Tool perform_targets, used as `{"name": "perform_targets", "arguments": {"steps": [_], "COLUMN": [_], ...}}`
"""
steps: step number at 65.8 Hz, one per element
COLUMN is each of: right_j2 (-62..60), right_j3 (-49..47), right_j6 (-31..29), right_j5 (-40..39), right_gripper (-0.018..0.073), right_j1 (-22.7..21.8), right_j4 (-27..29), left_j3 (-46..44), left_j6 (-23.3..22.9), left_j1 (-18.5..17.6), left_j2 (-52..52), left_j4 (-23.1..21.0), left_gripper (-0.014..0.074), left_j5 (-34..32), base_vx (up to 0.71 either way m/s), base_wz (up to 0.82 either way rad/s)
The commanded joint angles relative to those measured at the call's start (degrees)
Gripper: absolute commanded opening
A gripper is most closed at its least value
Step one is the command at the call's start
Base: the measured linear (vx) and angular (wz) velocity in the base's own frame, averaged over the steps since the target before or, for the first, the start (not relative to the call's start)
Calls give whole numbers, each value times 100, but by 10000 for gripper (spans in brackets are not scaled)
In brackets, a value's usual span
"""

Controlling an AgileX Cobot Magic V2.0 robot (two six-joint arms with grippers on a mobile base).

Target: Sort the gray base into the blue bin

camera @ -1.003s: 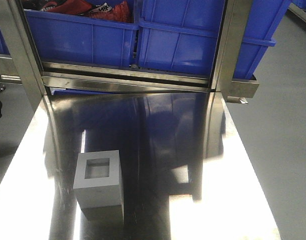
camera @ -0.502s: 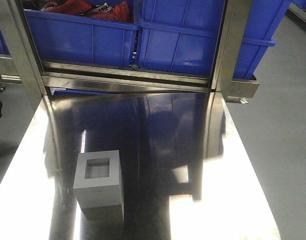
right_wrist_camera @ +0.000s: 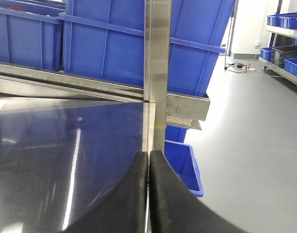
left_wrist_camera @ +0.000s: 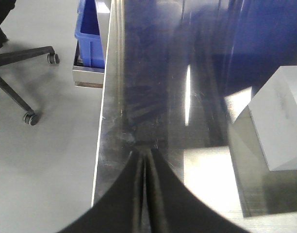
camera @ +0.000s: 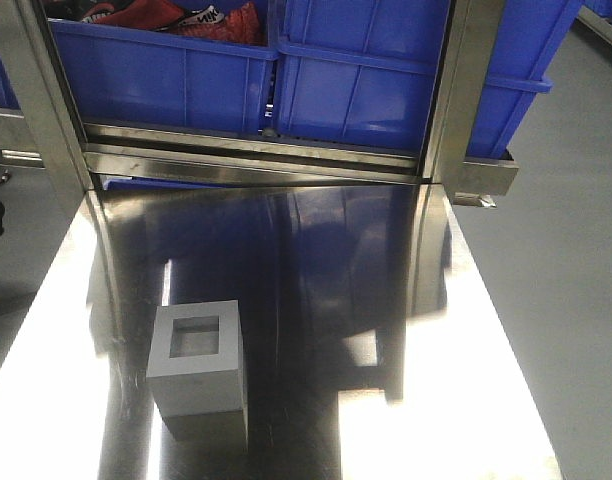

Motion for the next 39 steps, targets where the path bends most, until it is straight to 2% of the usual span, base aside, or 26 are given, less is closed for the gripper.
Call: {"name": "perform_targets", "arguments": {"steps": [1,19,26,39], "right_j2": [-65,-65,-65,-65], "right_j3": [79,79,79,79], "right_j6": [-31,-31,-31,-31], "right_j5": [-446,-446,-446,-446], "right_gripper": [-9,-9,-9,-9], "right_j1": [-29,-29,-29,-29], "right_j4": [-64,-64,-64,-64], "left_j3": [-211,-211,-211,-211], "left_j6": [-23,-23,-23,-23], "left_j1": [-30,-30,-30,-30], "left_j2": [17,17,17,17], "left_j4": [-37,-32,-32,-37], "left_gripper": [-6,36,99,274], "left_j5": [-405,-386,-374,-325], "base_vx": [0,0,0,0], "base_wz": [0,0,0,0]}}
